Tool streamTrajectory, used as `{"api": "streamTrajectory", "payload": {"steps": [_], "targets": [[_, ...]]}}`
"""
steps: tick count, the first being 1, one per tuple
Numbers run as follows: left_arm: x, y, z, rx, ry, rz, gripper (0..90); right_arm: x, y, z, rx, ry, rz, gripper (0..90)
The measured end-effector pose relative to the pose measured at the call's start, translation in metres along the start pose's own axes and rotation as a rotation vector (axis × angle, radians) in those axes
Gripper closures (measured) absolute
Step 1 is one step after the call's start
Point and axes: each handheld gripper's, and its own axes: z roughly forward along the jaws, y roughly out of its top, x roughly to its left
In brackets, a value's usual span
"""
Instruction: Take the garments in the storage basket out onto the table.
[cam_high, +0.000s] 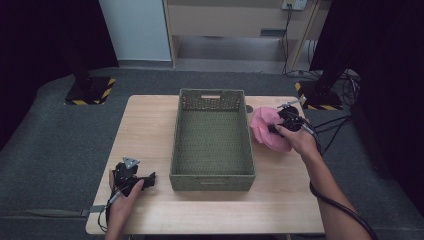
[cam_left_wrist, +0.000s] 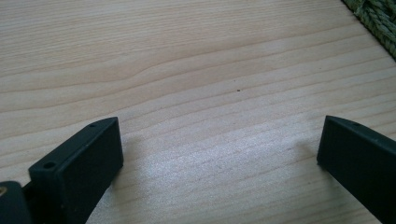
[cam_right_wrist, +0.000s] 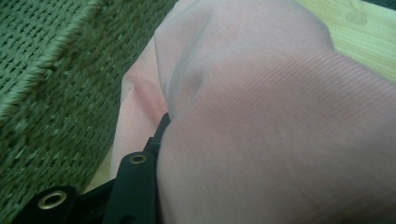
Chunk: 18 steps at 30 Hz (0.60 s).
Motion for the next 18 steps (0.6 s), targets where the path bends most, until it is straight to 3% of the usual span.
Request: {"api": "streamTrajectory", "payload": {"steps": [6,18], "targets": [[0.000,0.000,0.000,0.000,0.000,0.000,0.0,0.000,-0.005,0.008,-0.011,0.005,0.030,57.1],[0.000,0.000,0.000,0.000,0.000,0.000,0.0,-0.001,-0.006,0.015,-0.003,-0.001,0.032,56.5]]}}
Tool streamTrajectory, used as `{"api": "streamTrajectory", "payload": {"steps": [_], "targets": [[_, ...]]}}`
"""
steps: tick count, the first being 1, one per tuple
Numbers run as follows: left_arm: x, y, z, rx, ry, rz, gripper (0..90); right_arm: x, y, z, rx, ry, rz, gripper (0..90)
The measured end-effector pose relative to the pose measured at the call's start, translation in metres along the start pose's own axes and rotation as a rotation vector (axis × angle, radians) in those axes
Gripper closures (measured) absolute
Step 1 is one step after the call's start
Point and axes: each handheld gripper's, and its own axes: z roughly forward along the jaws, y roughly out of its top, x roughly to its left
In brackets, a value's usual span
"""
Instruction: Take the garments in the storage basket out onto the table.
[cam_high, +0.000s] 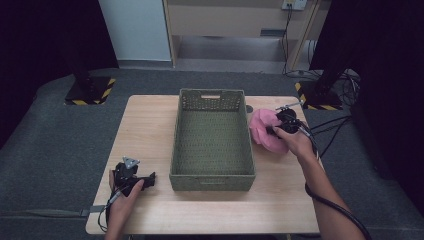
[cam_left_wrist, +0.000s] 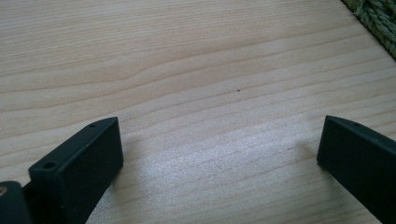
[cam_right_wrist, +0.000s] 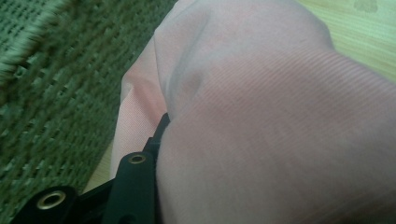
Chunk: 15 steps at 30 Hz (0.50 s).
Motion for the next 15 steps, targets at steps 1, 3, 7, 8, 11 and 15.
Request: {"api": "streamTrajectory", "payload": {"steps": [1,3,7,8,11,15], "targets": [[0.000,0.000,0.000,0.000,0.000,0.000,0.0,-0.001,-0.001,0.002,-0.001,-0.002,0.005,56.3],[0.000,0.000,0.000,0.000,0.000,0.000,0.0,-0.002,-0.003,0.004,-0.003,0.006,0.018,56.3],[0.000,0.000,0.000,0.000,0.000,0.000,0.0,-0.002,-0.006,0.009,-0.007,0.011,0.029,55.7],[0.000,0.000,0.000,0.000,0.000,0.000,0.0,-0.002,-0.007,0.010,-0.003,0.003,0.029,55.6],[0.000,0.000,0.000,0.000,0.000,0.000,0.0,-0.004,-0.012,0.014,-0.004,-0.009,0.045,55.5],[0.000,0.000,0.000,0.000,0.000,0.000,0.0,-0.005,-0.018,0.020,-0.004,-0.017,0.051,54.3]]}}
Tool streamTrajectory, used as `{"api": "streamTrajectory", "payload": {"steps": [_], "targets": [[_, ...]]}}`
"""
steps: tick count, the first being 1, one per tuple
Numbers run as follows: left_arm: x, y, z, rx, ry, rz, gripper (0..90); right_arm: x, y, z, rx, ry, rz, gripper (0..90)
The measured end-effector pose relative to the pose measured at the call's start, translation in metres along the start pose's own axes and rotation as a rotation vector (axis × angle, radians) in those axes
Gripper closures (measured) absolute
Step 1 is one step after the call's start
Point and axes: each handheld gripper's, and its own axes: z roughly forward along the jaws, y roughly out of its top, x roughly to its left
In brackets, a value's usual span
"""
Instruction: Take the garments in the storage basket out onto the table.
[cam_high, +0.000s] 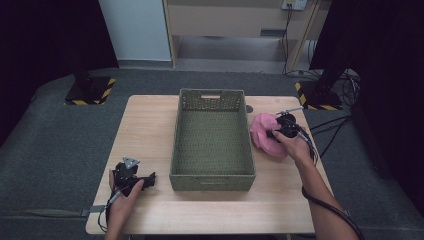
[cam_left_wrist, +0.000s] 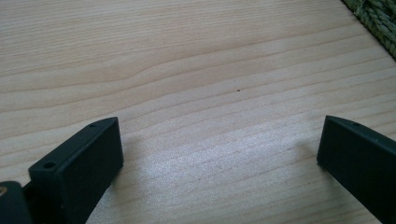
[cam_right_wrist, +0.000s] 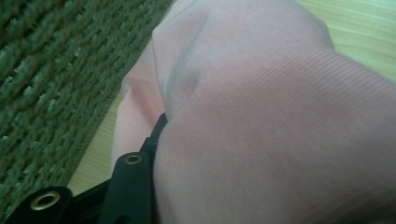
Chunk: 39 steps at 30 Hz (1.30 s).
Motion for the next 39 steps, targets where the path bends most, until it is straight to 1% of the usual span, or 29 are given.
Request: {"api": "streamTrajectory", "payload": {"steps": [4,13,14,17,19,21,23,25,27,29,30,35,39], "targets": [[0.000,0.000,0.000,0.000,0.000,0.000,0.0,0.000,-0.005,0.005,0.005,-0.007,-0.002,52.5],[0.000,0.000,0.000,0.000,0.000,0.000,0.0,0.004,-0.011,0.015,0.015,0.000,-0.005,49.4],[0.000,0.000,0.000,0.000,0.000,0.000,0.0,0.004,-0.011,0.015,0.014,-0.001,-0.005,47.8],[0.000,0.000,0.000,0.000,0.000,0.000,0.0,0.004,-0.011,0.015,0.010,0.011,0.002,34.1],[0.000,0.000,0.000,0.000,0.000,0.000,0.0,0.004,-0.009,0.012,0.000,0.021,0.004,25.2],[0.000,0.000,0.000,0.000,0.000,0.000,0.0,0.003,-0.007,0.007,-0.014,0.011,-0.002,16.6],[0.000,0.000,0.000,0.000,0.000,0.000,0.0,0.003,-0.005,0.001,-0.028,0.001,-0.001,12.0],[0.000,0.000,0.000,0.000,0.000,0.000,0.0,0.002,-0.003,-0.007,-0.046,-0.016,-0.010,8.4],[0.000,0.000,0.000,0.000,0.000,0.000,0.0,0.002,-0.001,-0.015,-0.065,-0.028,-0.031,6.6],[0.000,0.000,0.000,0.000,0.000,0.000,0.0,0.000,0.000,-0.021,-0.067,-0.037,-0.037,6.1],[0.000,0.000,0.000,0.000,0.000,0.000,0.0,0.000,0.001,-0.025,-0.079,-0.044,-0.041,5.9],[0.000,0.000,0.000,0.001,0.000,0.001,0.0,-0.001,0.004,-0.035,-0.104,-0.046,-0.045,5.3],[0.000,0.000,0.000,0.001,0.000,0.001,0.0,0.001,0.007,-0.043,-0.128,-0.042,-0.051,4.9]]}}
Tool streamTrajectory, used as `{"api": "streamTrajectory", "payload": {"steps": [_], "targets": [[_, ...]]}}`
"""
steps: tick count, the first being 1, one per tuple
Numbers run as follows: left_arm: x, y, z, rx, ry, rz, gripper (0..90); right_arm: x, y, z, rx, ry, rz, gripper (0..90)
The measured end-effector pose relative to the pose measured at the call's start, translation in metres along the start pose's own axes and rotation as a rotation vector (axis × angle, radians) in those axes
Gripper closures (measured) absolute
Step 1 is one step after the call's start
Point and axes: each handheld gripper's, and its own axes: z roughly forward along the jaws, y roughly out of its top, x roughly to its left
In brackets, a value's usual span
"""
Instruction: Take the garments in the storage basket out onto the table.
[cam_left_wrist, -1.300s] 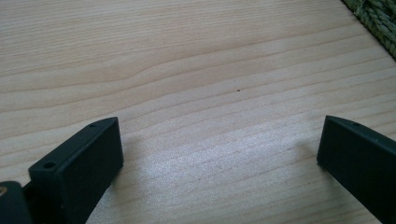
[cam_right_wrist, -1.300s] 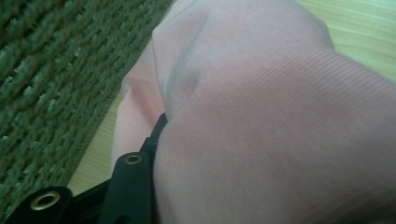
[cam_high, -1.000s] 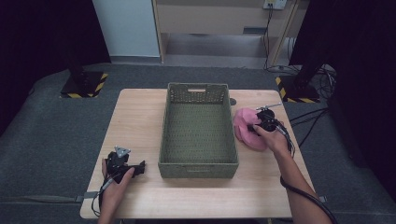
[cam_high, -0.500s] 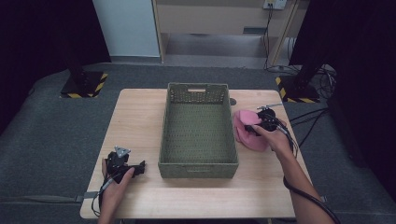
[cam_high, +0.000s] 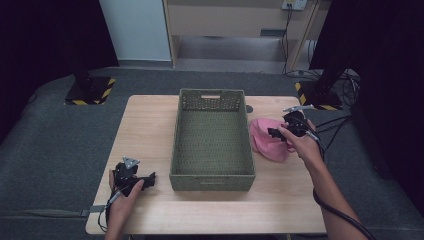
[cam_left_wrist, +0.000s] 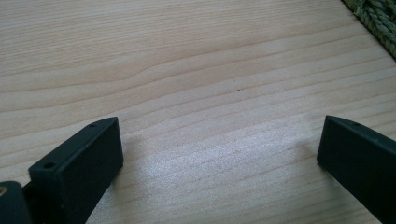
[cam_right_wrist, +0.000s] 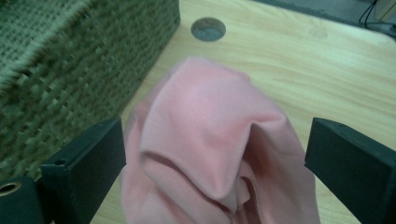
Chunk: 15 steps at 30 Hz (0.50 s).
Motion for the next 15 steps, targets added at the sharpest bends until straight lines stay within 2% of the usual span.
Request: {"api": "streamTrajectory", "payload": {"steps": [7,15], "targets": [[0.000,0.000,0.000,0.000,0.000,0.000,0.0,0.007,0.007,-0.011,-0.043,0.006,-0.012,4.3],[0.000,0.000,0.000,0.000,0.000,0.000,0.0,0.016,0.007,-0.018,-0.051,0.019,-0.028,3.7]]}}
